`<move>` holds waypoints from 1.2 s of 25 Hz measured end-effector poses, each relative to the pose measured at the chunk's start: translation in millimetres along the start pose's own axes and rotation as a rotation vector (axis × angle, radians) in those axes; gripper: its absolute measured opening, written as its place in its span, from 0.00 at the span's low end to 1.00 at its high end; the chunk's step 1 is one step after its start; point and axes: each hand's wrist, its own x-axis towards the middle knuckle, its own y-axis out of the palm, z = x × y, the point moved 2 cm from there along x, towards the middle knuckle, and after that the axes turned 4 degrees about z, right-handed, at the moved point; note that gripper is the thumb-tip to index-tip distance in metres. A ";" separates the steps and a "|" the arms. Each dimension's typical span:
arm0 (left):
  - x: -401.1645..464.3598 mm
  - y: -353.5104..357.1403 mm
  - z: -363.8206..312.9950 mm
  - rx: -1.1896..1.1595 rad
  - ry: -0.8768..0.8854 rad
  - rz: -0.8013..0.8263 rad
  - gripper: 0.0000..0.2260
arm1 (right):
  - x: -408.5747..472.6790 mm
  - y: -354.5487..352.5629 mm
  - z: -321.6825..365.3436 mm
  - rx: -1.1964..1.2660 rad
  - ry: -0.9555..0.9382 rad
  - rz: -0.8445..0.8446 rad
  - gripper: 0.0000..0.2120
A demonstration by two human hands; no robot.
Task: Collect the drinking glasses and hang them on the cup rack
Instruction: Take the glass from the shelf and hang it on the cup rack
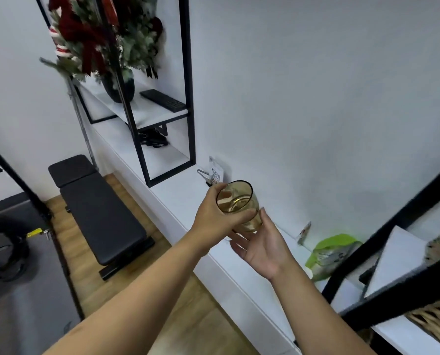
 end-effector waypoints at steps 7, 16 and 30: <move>89.1 -44.1 47.0 0.077 -0.010 0.301 0.40 | 86.1 -0.7 3.1 0.157 -0.203 -0.179 0.21; 175.2 -67.2 126.7 0.136 -0.130 0.417 0.40 | 122.2 -46.3 8.8 -0.059 -0.387 -0.539 0.20; 228.8 -25.3 224.6 0.209 -0.263 0.383 0.32 | 241.0 -107.3 2.7 -1.146 -0.378 -0.725 0.30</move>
